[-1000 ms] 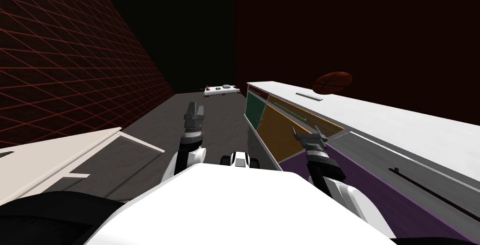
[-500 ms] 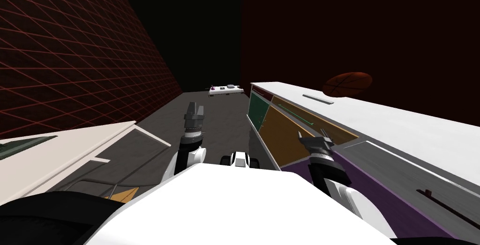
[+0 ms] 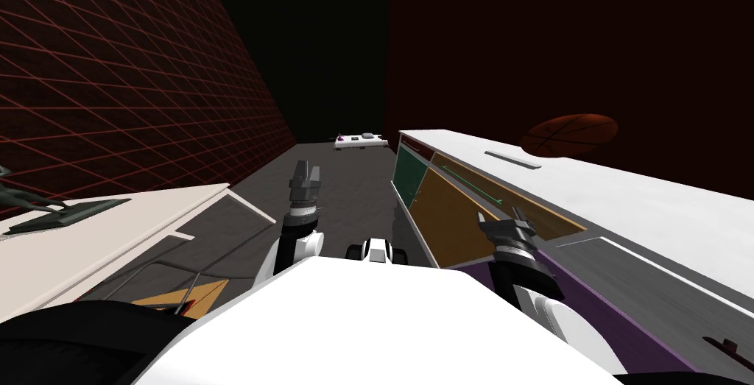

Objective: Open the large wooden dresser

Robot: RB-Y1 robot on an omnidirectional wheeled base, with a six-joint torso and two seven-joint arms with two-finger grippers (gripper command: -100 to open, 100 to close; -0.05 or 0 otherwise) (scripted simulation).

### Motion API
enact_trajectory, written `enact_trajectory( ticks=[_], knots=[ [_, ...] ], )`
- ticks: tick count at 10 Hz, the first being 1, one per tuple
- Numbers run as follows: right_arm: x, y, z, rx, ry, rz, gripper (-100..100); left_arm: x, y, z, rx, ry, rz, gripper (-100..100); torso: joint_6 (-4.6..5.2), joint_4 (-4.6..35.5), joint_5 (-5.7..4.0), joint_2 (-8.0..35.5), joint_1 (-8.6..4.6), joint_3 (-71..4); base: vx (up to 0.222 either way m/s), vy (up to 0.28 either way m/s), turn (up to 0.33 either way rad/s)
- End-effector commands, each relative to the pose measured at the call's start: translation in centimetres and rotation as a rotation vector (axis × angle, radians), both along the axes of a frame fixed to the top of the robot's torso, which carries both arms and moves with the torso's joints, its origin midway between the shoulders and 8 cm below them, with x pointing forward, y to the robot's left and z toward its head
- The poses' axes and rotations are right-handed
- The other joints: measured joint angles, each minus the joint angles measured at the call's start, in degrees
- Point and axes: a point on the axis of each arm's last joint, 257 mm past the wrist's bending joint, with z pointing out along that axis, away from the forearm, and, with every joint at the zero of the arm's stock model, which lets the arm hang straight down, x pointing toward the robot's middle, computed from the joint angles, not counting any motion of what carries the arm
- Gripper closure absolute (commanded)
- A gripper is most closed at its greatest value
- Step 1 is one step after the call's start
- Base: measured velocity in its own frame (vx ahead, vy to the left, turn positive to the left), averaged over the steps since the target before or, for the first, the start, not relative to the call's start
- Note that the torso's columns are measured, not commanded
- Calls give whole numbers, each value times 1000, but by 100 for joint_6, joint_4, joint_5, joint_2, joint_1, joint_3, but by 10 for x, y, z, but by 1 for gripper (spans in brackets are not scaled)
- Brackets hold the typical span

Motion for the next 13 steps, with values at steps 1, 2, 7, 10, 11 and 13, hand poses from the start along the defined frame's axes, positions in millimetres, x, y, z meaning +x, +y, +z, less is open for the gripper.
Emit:
enact_trajectory(
  ticks=[1,2,7,10,11,13],
  knots=[
    [-9,-16,-3,-96,55,-60,-100,0,0,0,0,0,0,0,-1,-1,-1,-1,-4,-1,9,-32,159],
    [-11,-19,-3,-116,66,-71,-100,0,0,0,0,0,0,0,0,-1,-3,-2,-10,-1,4,-32,84],
    [-11,-16,-1,-102,58,-64,100,0,0,0,0,0,0,0,0,-3,-2,-4,-2,-6,47,-18,4],
    [-16,-13,9,-106,48,-61,100,0,0,0,0,0,0,0,10,-18,-37,-3,-15,9,-33,100,-3],
    [-18,-11,9,-104,49,-60,100,0,0,0,0,0,0,0,17,-15,-28,-1,-13,8,-22,171,-24],
    [-17,-9,12,-108,43,-56,100,0,0,0,0,0,0,0,6,-12,-24,-5,-20,4,-20,150,-16]
  ],
)
